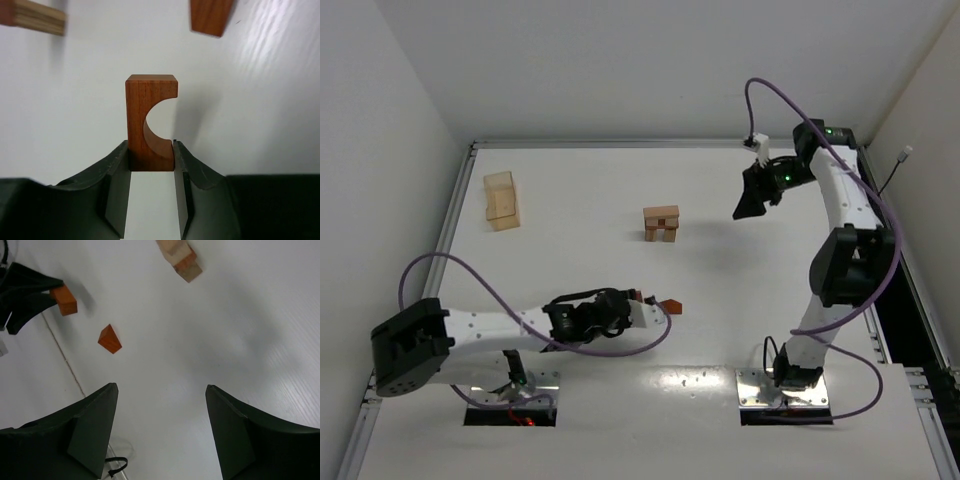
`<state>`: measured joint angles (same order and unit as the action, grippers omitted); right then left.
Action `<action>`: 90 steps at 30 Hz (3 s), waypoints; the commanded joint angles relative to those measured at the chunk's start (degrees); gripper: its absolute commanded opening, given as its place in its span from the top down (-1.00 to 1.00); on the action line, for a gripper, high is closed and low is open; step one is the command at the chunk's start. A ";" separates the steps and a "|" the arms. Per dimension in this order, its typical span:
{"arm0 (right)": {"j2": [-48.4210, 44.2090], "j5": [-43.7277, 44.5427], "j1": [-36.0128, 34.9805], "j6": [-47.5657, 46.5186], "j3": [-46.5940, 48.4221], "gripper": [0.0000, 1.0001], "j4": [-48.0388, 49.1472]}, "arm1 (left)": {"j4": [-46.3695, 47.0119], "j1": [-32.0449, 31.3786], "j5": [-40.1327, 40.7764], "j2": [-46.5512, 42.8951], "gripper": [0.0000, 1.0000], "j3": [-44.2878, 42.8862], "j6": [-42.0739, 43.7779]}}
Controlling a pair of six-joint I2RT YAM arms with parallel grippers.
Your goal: Build the wood block tower
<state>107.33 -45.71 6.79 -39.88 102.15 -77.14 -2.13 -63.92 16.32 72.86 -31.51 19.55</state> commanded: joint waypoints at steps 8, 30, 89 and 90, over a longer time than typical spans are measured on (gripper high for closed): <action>2.18 -8.69 -20.57 -3.98 3.41 -0.33 -3.54 | 45.21 -7.87 17.35 -16.95 1.00 27.77 41.29; 4.47 5.45 -45.02 -2.32 7.71 0.13 -3.54 | 52.59 -13.25 15.94 -19.16 1.00 33.09 55.33; 8.07 13.19 -52.05 16.24 3.76 -0.08 9.56 | 50.03 -7.53 20.07 -7.74 1.00 20.70 47.25; 8.07 13.19 -52.05 15.63 3.76 -0.08 9.56 | 50.03 -7.53 20.07 -7.73 1.00 20.70 47.25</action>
<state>115.39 -31.62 -44.58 -23.81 104.36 -66.63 44.66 -72.31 36.01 64.84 -8.86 67.00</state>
